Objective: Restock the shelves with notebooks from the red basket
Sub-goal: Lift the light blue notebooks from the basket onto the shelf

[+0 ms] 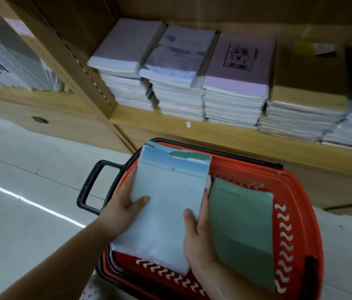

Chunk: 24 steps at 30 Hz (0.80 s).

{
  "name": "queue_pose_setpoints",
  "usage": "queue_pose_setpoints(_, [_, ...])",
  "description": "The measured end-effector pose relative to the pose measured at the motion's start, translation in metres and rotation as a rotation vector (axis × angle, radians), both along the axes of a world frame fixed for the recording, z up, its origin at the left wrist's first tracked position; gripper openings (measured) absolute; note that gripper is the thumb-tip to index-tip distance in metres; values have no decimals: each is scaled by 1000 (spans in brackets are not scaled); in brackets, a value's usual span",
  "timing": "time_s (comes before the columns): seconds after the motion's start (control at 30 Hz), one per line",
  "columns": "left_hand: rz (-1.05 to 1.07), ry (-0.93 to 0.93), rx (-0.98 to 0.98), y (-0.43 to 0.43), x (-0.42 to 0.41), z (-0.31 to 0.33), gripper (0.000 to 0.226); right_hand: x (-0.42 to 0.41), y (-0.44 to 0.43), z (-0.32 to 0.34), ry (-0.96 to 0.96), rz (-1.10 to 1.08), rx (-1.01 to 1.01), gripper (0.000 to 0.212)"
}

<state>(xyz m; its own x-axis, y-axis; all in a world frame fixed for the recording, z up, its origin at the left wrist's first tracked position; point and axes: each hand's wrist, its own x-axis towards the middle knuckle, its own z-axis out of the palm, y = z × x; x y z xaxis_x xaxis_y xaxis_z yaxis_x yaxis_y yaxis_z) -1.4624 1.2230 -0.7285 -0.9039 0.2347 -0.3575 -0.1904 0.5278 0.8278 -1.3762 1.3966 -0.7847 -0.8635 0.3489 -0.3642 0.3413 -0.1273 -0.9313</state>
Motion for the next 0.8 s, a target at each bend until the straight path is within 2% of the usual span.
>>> queue_pose_setpoints(0.2, [46,32,79,-10,2,-19,81,-1,2,-20,49,-13,-144,57])
queue_pose_setpoints(0.33, [47,-35,202,-14,1,-21,85,1,2,-17,57,-76,-140,57])
queue_pose_setpoints(0.6, [-156,-8,386,-11,7,-7,79,19,2,-5,30,-192,-310,51])
queue_pose_setpoints(0.7, [-158,-67,456,-13,7,-17,79,26,2,-9,37,-200,-306,52])
queue_pose_setpoints(0.8, [-163,-44,410,-16,16,-23,82,31,5,-7,33,-170,-271,52])
